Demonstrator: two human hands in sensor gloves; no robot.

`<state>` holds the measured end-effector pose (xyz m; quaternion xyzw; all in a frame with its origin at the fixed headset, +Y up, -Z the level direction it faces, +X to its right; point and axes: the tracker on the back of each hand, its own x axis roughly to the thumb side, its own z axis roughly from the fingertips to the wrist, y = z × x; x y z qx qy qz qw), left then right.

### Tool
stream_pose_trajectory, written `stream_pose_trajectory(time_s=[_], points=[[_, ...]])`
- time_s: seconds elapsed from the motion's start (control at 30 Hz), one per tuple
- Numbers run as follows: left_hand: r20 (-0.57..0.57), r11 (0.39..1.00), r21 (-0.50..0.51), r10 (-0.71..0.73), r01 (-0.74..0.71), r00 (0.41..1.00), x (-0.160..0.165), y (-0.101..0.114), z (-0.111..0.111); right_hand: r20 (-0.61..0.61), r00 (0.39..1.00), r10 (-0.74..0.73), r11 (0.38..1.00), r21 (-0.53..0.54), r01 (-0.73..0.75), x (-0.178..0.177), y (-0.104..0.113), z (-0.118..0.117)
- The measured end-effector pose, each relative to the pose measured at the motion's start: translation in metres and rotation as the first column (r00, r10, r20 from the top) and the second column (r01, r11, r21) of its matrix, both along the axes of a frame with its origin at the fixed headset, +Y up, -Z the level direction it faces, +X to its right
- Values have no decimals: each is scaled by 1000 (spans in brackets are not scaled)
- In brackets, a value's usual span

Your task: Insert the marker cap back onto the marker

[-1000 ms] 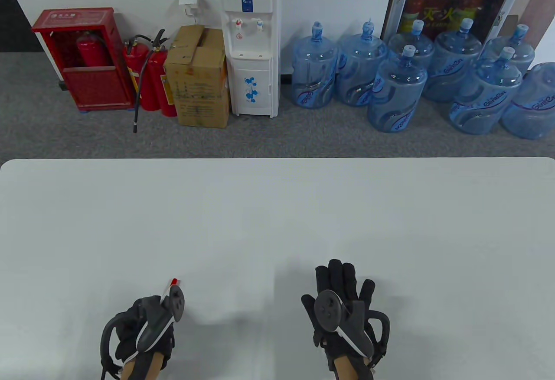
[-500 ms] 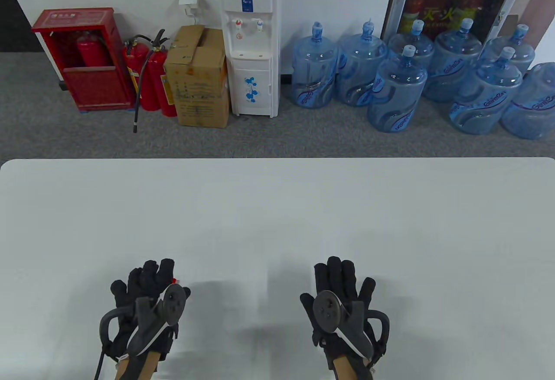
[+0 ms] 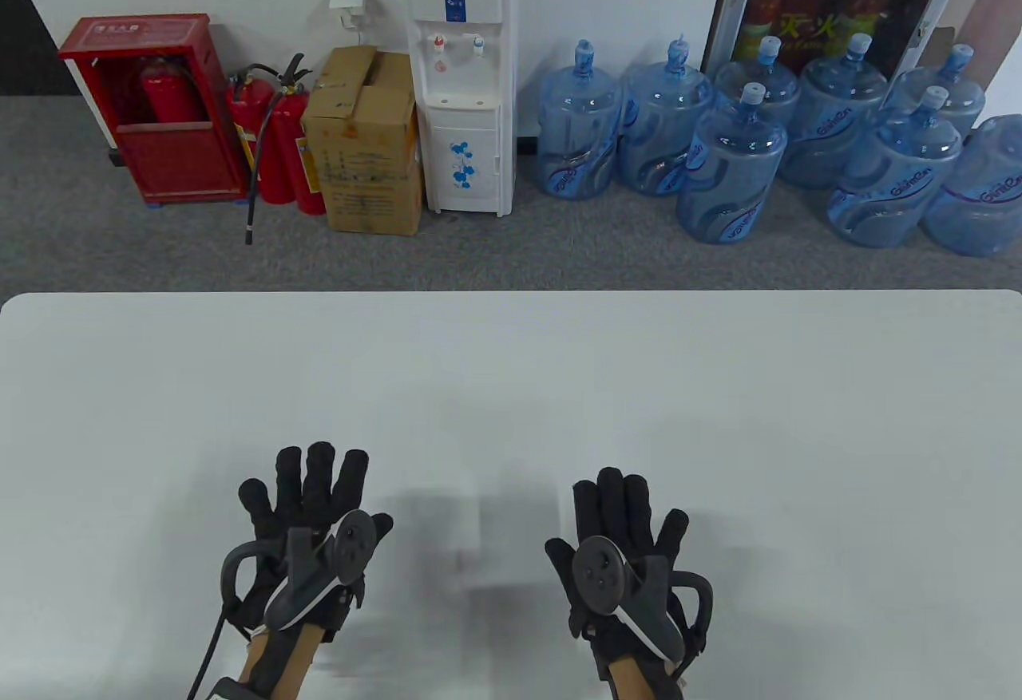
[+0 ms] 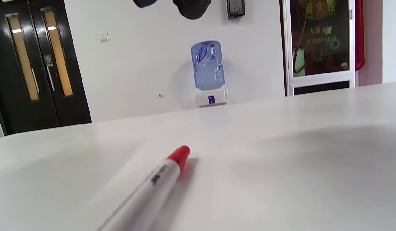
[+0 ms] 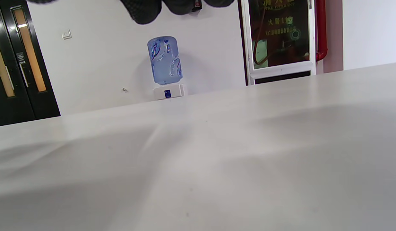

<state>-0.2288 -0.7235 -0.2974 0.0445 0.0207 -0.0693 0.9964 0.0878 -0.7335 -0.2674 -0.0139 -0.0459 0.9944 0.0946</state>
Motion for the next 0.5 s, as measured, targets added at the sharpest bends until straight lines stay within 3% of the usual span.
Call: stream_pose_trajectory(time_s=[0.5], points=[[-9, 1000, -17, -7, 7, 1000, 2, -2, 1, -5, 1000, 22, 999, -33, -22, -4, -2, -1]])
